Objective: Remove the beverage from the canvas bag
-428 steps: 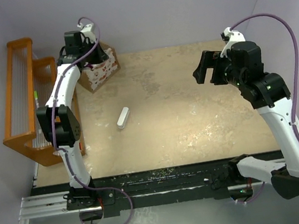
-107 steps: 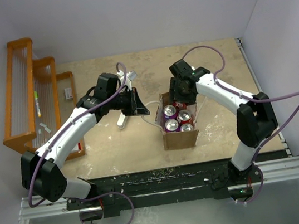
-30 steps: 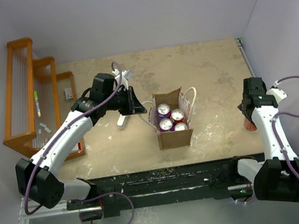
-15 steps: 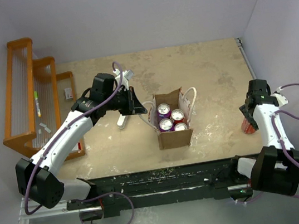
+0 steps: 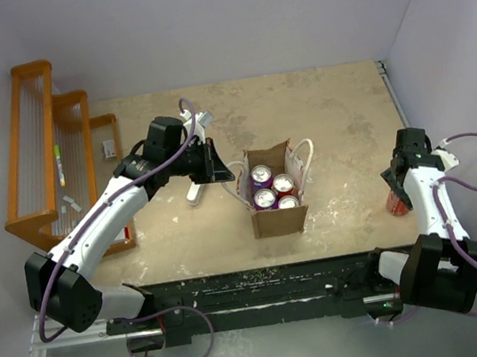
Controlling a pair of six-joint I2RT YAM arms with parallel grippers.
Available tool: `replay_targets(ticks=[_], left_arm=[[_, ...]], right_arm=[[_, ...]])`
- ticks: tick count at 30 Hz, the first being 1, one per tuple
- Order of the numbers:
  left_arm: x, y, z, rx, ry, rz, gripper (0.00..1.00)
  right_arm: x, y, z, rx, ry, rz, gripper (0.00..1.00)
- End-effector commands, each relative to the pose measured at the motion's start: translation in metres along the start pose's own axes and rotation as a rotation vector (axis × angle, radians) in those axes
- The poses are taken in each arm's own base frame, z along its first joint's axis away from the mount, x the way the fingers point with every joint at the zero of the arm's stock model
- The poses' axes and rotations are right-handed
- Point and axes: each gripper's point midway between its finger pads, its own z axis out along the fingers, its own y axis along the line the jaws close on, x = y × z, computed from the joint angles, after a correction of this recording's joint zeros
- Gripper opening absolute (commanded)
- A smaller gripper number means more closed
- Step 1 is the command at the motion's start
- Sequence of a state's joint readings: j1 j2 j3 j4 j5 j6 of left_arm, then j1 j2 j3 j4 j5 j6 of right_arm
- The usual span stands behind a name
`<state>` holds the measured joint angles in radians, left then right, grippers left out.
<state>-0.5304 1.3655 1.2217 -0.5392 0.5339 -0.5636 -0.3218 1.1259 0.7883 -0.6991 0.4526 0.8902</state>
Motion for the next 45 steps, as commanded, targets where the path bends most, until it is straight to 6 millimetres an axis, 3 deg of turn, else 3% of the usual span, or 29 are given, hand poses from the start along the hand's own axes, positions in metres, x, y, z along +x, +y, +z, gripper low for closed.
replay_targets(ticks=[1,6,10,13,15,19,21,26,29,33,37,42,45], left_arm=[[-0.025,-0.026,-0.017,0.076,-0.102,0.08,0.07],[-0.027,-0.021,-0.013,0.053,-0.1,0.067,0.12],[-0.027,-0.018,-0.012,0.042,-0.095,0.06,0.19],[-0.026,-0.015,-0.01,0.029,-0.089,0.051,0.28],[-0.026,-0.013,-0.01,0.019,-0.091,0.043,0.37],[-0.026,-0.009,-0.007,0.001,-0.088,0.035,0.48],[-0.027,-0.008,-0.005,-0.004,-0.086,0.034,0.52],[-0.031,-0.005,-0.001,-0.016,-0.082,0.029,0.58],[-0.031,-0.002,0.003,-0.021,-0.076,0.017,0.67],[-0.031,0.0,0.007,-0.022,-0.067,0.004,0.69],[-0.03,0.001,0.009,-0.027,-0.06,-0.007,0.67],[-0.026,0.002,0.009,-0.027,-0.053,-0.019,0.5],[-0.026,0.001,0.009,-0.023,-0.054,-0.033,0.37]], right_arm=[[-0.031,-0.002,-0.021,0.001,-0.084,0.001,0.78],[-0.047,0.007,-0.038,-0.032,-0.098,-0.044,0.98],[-0.079,0.022,-0.062,-0.086,-0.148,-0.112,1.0],[-0.091,0.052,-0.085,-0.238,-0.164,-0.212,1.0],[-0.087,0.08,-0.102,-0.379,-0.158,-0.272,1.0],[-0.04,0.143,-0.133,-0.711,-0.026,-0.422,0.98],[-0.021,0.161,-0.152,-0.808,0.007,-0.474,0.97],[-0.002,0.188,-0.207,-1.003,0.016,-0.581,0.98],[0.005,0.197,-0.232,-1.082,0.027,-0.635,0.98],[0.011,0.208,-0.263,-1.161,-0.007,-0.697,0.98],[0.035,0.223,-0.29,-1.232,0.008,-0.8,0.98],[0.09,0.234,-0.31,-1.271,0.066,-0.961,0.96],[0.121,0.237,-0.307,-1.229,0.079,-1.059,0.94]])
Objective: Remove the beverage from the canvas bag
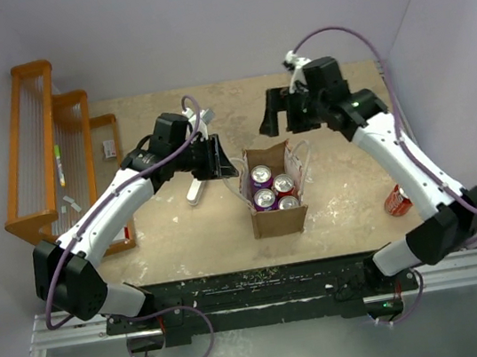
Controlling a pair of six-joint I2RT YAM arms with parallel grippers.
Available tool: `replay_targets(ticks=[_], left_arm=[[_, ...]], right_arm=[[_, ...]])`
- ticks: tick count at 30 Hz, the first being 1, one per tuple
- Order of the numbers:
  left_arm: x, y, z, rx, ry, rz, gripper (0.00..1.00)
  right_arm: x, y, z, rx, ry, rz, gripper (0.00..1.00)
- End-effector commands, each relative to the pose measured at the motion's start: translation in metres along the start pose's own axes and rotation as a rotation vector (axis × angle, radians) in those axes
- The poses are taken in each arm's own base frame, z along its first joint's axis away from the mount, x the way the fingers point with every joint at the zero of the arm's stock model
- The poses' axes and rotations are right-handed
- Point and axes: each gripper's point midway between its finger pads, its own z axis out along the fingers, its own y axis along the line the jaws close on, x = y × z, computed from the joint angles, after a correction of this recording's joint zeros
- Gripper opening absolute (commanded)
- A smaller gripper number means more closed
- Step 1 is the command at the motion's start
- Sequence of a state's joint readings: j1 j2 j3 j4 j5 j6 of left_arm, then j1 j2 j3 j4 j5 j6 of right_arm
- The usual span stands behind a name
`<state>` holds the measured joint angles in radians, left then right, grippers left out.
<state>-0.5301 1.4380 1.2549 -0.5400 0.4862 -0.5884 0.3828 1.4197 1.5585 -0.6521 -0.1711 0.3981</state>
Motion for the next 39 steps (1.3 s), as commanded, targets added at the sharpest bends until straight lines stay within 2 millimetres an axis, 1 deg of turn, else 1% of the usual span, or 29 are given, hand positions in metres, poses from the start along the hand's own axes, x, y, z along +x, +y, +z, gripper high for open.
replay_targets(ticks=[1,2,4,5,9,14,17,20,22,27,31,35,39], left_arm=[[-0.018,-0.014,-0.009,0.037,-0.062,0.005,0.31],[-0.017,-0.014,-0.009,0.034,-0.061,-0.002,0.25],[-0.017,-0.012,-0.008,0.02,-0.061,-0.016,0.11],[-0.017,-0.011,-0.008,0.013,-0.06,-0.022,0.07],[-0.017,-0.008,-0.007,-0.002,-0.054,-0.033,0.0],[-0.02,-0.004,-0.009,-0.04,-0.058,-0.036,0.0],[-0.02,0.001,-0.011,-0.07,-0.058,-0.033,0.0],[-0.018,0.006,-0.01,-0.095,-0.047,-0.033,0.0],[-0.018,0.008,-0.009,-0.105,-0.04,-0.035,0.0],[-0.018,0.011,-0.007,-0.119,-0.034,-0.039,0.0],[-0.018,0.012,-0.006,-0.119,-0.029,-0.042,0.0],[-0.018,0.012,-0.005,-0.118,-0.026,-0.043,0.0],[-0.017,0.013,-0.006,-0.123,-0.023,-0.045,0.0]], right_arm=[[0.021,0.026,0.018,-0.003,0.088,-0.122,0.92],[0.029,0.026,0.024,0.009,0.12,-0.143,0.9],[0.044,0.026,0.035,0.029,0.175,-0.192,0.89],[0.052,0.026,0.04,0.041,0.198,-0.222,0.88],[0.075,0.029,0.057,0.077,0.253,-0.358,0.89],[0.092,0.017,0.077,0.135,0.304,-0.399,0.9],[0.103,0.017,0.088,0.118,0.328,-0.406,0.9],[0.11,0.019,0.097,0.106,0.328,-0.407,0.91],[0.117,0.016,0.101,0.111,0.343,-0.407,0.91],[0.135,0.002,0.111,0.152,0.389,-0.411,0.92],[0.14,0.0,0.119,0.164,0.41,-0.414,0.92],[0.144,-0.003,0.123,0.185,0.421,-0.426,0.92],[0.156,-0.016,0.126,0.224,0.453,-0.453,0.92]])
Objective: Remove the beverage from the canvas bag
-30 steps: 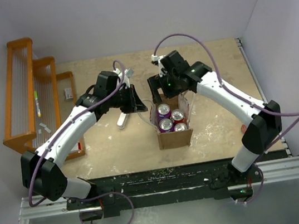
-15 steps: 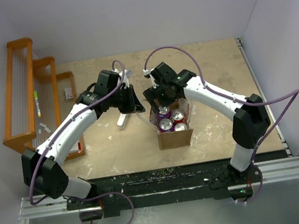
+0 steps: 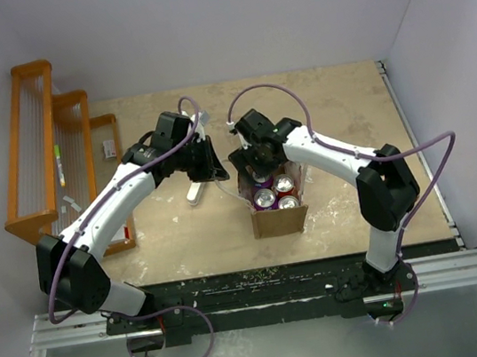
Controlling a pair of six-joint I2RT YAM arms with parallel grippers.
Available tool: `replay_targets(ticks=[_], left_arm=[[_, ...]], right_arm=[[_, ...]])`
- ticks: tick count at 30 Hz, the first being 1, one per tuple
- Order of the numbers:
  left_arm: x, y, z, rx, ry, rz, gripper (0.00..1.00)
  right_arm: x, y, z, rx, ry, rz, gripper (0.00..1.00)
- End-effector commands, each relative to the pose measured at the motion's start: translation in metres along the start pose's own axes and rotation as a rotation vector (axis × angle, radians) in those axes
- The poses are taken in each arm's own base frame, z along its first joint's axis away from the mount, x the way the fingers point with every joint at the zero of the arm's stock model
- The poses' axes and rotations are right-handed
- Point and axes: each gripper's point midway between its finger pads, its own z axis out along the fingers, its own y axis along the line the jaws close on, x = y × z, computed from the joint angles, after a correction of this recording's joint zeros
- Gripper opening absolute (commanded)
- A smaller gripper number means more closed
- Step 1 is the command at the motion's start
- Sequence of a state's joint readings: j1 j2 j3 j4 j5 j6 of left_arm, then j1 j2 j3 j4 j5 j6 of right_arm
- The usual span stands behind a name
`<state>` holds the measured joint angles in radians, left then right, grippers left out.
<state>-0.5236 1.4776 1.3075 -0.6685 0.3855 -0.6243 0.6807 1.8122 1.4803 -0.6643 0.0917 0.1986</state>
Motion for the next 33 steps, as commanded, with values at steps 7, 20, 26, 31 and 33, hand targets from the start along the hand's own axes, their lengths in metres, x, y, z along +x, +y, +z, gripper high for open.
replay_targets(ticks=[7,20,26,31,33], left_arm=[[-0.017,-0.008,-0.008,0.012,-0.048,0.035,0.0],[-0.014,-0.008,-0.011,0.013,-0.05,0.03,0.0],[-0.012,-0.008,-0.012,0.016,-0.047,0.025,0.0],[-0.009,-0.007,-0.013,0.018,-0.046,0.018,0.0],[-0.008,-0.007,-0.013,0.018,-0.046,0.015,0.0]], right_arm=[[0.012,-0.008,0.017,0.072,0.037,-0.059,0.89],[0.018,0.004,0.018,0.039,0.052,-0.048,0.64],[-0.025,0.013,-0.029,-0.016,-0.104,-0.004,0.33],[-0.043,0.02,-0.074,-0.068,-0.189,0.076,0.1],[-0.052,0.018,-0.093,-0.071,-0.252,0.103,0.04]])
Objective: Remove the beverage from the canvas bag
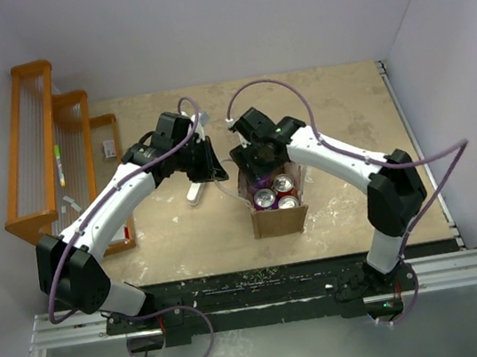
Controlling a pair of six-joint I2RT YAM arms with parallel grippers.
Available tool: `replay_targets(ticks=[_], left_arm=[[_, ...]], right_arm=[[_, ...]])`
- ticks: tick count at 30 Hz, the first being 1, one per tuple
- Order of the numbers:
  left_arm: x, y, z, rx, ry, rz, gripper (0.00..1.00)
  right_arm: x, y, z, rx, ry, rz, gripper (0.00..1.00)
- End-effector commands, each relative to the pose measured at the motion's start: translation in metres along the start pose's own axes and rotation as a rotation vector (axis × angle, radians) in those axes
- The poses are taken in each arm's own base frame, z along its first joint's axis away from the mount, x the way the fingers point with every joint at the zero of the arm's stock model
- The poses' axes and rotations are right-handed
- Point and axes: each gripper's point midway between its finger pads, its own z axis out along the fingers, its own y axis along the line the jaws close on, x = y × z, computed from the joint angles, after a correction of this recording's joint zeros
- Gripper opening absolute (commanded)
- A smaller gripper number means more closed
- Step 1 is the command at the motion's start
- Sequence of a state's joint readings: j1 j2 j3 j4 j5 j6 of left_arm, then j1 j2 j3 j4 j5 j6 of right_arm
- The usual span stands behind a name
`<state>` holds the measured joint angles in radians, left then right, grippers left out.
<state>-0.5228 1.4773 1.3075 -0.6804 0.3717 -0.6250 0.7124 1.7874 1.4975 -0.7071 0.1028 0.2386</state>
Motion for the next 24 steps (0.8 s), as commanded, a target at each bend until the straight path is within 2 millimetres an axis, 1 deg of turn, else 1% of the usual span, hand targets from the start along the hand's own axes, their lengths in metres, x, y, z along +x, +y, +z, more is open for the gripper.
replay_targets(ticks=[1,2,5,7,11,14,17,20,22,24], left_arm=[[-0.008,-0.01,-0.013,0.037,-0.048,0.02,0.0],[-0.008,-0.01,-0.013,0.038,-0.049,0.02,0.0],[-0.009,-0.011,-0.014,0.044,-0.051,0.018,0.0],[-0.008,-0.012,-0.013,0.048,-0.049,0.014,0.0],[-0.008,-0.013,-0.012,0.059,-0.049,0.01,0.0],[-0.006,-0.012,-0.011,0.057,-0.042,0.006,0.0],[-0.005,-0.012,-0.011,0.061,-0.042,0.003,0.0],[-0.003,-0.012,-0.012,0.066,-0.042,-0.002,0.0],[-0.002,-0.012,-0.012,0.07,-0.041,-0.004,0.0],[-0.001,-0.012,-0.012,0.07,-0.04,-0.005,0.0]], right_arm=[[-0.058,0.007,-0.088,-0.073,-0.283,0.101,0.02],[-0.062,0.006,-0.098,-0.076,-0.316,0.111,0.0],[-0.069,-0.002,-0.127,-0.062,-0.402,0.153,0.0],[-0.072,-0.01,-0.145,-0.044,-0.458,0.19,0.0],[-0.076,-0.019,-0.18,-0.045,-0.557,0.247,0.0],[-0.078,-0.034,-0.209,-0.004,-0.638,0.29,0.0],[-0.077,-0.059,-0.236,0.093,-0.716,0.335,0.0],[-0.069,-0.092,-0.254,0.23,-0.76,0.398,0.0],[-0.06,-0.115,-0.259,0.311,-0.762,0.432,0.0],[-0.046,-0.146,-0.258,0.391,-0.73,0.491,0.0]])
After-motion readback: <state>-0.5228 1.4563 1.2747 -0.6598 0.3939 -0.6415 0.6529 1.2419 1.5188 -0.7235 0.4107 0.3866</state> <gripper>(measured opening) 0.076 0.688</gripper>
